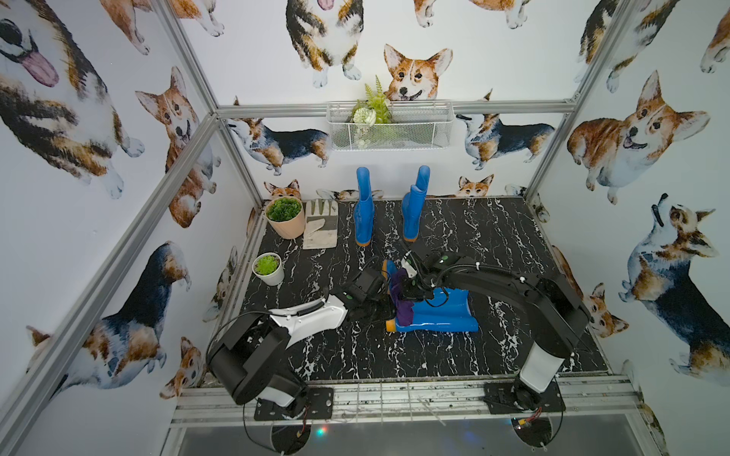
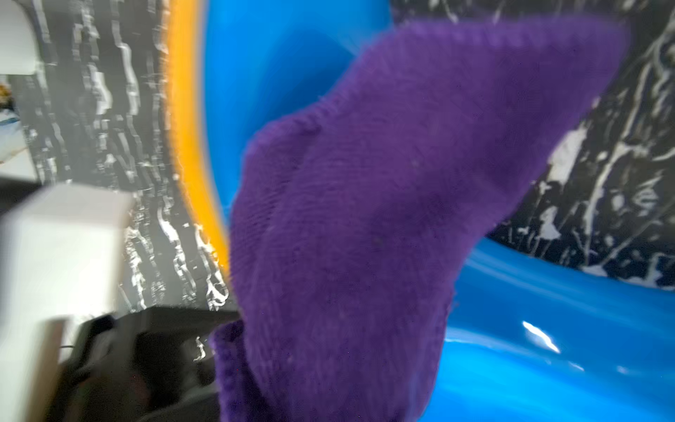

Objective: Wipe the rubber boots with a cloth
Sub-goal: Wipe the dirt off the rubber boot.

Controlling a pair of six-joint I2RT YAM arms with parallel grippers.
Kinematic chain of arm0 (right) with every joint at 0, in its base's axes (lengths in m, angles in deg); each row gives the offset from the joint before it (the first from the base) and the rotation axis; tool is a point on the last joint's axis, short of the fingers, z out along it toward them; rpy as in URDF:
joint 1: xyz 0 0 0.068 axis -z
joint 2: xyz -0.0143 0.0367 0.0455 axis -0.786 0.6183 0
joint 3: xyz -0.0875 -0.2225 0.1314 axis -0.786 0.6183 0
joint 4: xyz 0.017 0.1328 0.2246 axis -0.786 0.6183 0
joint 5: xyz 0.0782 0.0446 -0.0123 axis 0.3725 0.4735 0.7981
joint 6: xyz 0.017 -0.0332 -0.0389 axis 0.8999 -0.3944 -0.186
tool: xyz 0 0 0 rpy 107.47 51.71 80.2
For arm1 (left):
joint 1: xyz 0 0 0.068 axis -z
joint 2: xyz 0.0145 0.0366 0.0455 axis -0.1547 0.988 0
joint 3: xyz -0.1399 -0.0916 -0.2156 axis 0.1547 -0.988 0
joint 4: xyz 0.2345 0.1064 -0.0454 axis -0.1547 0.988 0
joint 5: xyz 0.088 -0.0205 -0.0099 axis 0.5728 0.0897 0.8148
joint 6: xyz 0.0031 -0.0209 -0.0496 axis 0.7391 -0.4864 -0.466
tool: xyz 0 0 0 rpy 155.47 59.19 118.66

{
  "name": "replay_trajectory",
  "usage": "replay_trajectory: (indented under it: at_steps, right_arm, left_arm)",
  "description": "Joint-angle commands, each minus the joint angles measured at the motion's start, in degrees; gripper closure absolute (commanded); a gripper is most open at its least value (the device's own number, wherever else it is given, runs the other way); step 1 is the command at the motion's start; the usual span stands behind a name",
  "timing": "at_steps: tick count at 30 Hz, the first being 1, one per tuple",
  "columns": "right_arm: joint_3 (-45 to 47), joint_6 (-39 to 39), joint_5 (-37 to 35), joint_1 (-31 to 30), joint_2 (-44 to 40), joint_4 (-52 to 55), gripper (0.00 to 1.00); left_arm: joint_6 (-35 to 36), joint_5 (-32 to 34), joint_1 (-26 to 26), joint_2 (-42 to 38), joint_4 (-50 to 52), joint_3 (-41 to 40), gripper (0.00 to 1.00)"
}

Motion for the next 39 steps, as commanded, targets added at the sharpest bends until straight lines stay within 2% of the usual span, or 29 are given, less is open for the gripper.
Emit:
replay_trajectory:
  at_steps: [1, 8, 11, 13, 16, 19, 22, 26, 30, 32, 36, 39]
  right_arm:
    - [4.5, 1.75, 1.78, 3.79, -0.11, -0.98, 1.0]
    - [18.43, -3.65, -0.22, 22.92, -12.4, 2.31, 1.0]
    - [17.31, -5.91, -3.04, 25.27, -17.38, 6.33, 1.0]
    - [15.06, -5.54, -3.67, 23.21, -18.95, 7.52, 1.0]
    - [10.41, -3.96, -7.0, 14.5, -17.95, 7.12, 1.0]
    - [4.72, -1.15, -5.8, 3.66, -11.17, 4.02, 1.0]
    - [-0.93, -0.01, -3.35, -3.9, -2.18, 2.72, 1.0]
    - [-1.4, -1.25, -3.0, -5.28, 1.35, 4.08, 1.0]
    - [6.07, -2.3, -3.92, 2.44, -2.38, 4.2, 1.0]
    - [13.5, -2.6, -1.64, 11.42, -6.17, 2.4, 1.0]
    - [21.42, -5.35, 3.11, 26.28, -12.81, 3.34, 1.0]
    - [21.91, -7.04, 2.3, 32.39, -20.23, 6.31, 1.0]
  left_arm:
    - [-0.87, 1.79, 0.0, -0.35, 1.62, -0.19, 0.62]
    - [-0.89, 1.38, 0.01, 0.26, 2.01, 0.06, 0.63]
    - [-0.84, 1.42, 0.0, 0.61, 1.93, 0.28, 0.63]
    - [-1.07, 1.46, 0.05, 0.72, 1.47, 0.03, 0.63]
    - [-1.57, 1.43, 0.01, 0.63, 0.74, -0.59, 0.63]
    - [-1.78, 1.57, 0.02, 0.39, 0.89, -0.59, 0.63]
    - [-2.02, 2.06, 0.01, 0.11, 1.24, -0.54, 0.63]
    - [-2.97, 2.97, -0.05, 0.37, 1.79, -0.25, 0.64]
    - [-3.42, 3.75, -0.29, 0.63, 2.32, -0.32, 0.64]
    - [-3.64, 4.11, -0.55, 0.8, 2.76, -0.25, 0.64]
    - [-4.23, 4.3, -1.57, 1.86, 4.5, 0.76, 0.65]
    - [-3.22, 5.05, -1.76, 1.02, 5.43, 1.72, 0.6]
